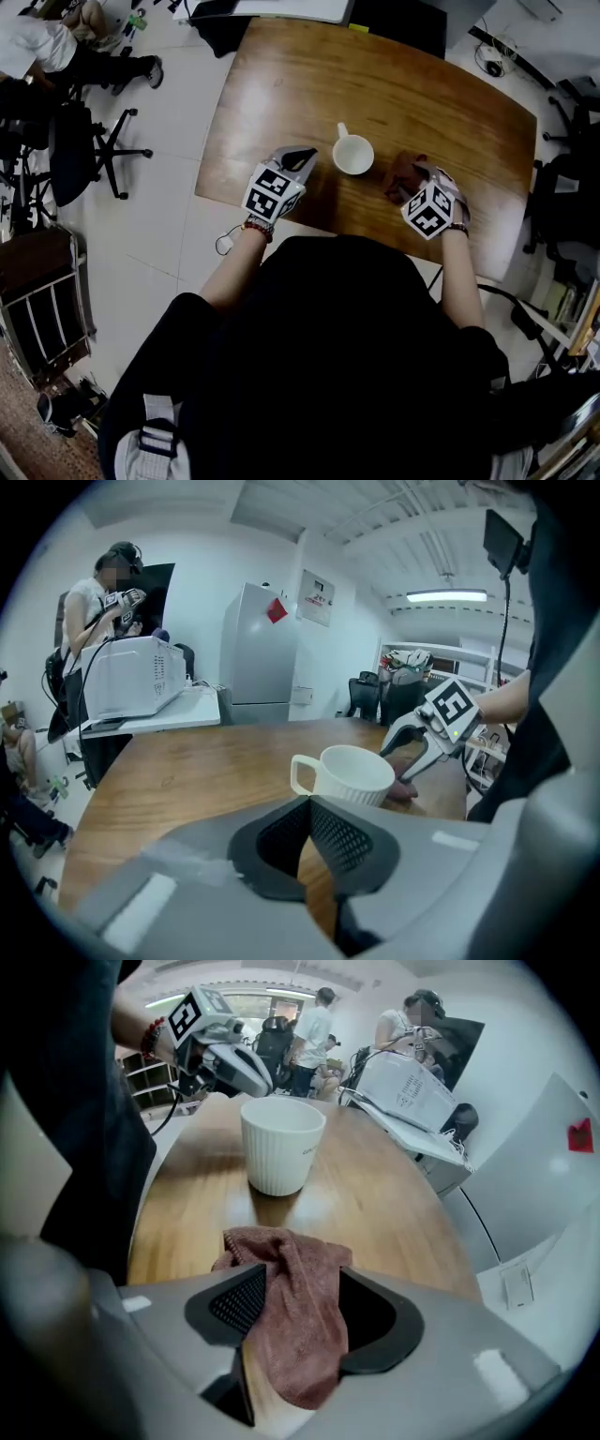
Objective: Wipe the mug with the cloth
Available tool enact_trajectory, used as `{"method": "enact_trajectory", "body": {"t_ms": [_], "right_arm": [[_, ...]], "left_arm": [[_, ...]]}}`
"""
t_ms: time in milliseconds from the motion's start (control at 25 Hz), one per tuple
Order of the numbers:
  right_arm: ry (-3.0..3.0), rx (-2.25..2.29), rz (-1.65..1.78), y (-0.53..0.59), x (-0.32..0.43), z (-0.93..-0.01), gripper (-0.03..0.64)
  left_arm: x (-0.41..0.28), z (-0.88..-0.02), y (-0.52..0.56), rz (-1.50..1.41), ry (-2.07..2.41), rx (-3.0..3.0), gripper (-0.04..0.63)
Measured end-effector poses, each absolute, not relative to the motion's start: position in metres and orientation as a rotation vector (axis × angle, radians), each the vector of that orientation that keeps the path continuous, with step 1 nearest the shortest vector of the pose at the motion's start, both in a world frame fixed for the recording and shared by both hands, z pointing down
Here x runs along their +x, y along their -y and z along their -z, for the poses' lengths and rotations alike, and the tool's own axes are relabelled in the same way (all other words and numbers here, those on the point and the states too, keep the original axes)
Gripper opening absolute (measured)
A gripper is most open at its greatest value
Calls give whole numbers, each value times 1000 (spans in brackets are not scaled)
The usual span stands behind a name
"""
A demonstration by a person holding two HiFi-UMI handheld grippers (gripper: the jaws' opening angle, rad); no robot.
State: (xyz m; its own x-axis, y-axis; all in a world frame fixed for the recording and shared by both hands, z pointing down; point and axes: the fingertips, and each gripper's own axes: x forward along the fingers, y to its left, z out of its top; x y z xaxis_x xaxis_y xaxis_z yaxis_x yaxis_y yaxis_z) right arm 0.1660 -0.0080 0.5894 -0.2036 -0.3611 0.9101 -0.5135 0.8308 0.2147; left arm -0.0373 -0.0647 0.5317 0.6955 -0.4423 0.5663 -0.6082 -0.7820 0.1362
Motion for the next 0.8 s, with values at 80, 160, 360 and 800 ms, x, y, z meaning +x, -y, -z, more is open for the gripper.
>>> {"method": "enact_trajectory", "body": {"t_ms": [80, 160, 360, 800], "right_arm": [[1841, 716, -168, 4, 167, -576, 249], [1925, 814, -168, 0, 163, -549, 249], [2249, 1133, -127, -3, 125, -462, 246], [2519, 1710, -180, -17, 119, -353, 213]], "left_arm": [[-38, -524, 65, -729, 839, 2601, 3], [-36, -520, 62, -783, 832, 2656, 3], [-24, -500, 47, -818, 770, 2779, 3], [-14, -376, 35, -163, 847, 2886, 6]]}}
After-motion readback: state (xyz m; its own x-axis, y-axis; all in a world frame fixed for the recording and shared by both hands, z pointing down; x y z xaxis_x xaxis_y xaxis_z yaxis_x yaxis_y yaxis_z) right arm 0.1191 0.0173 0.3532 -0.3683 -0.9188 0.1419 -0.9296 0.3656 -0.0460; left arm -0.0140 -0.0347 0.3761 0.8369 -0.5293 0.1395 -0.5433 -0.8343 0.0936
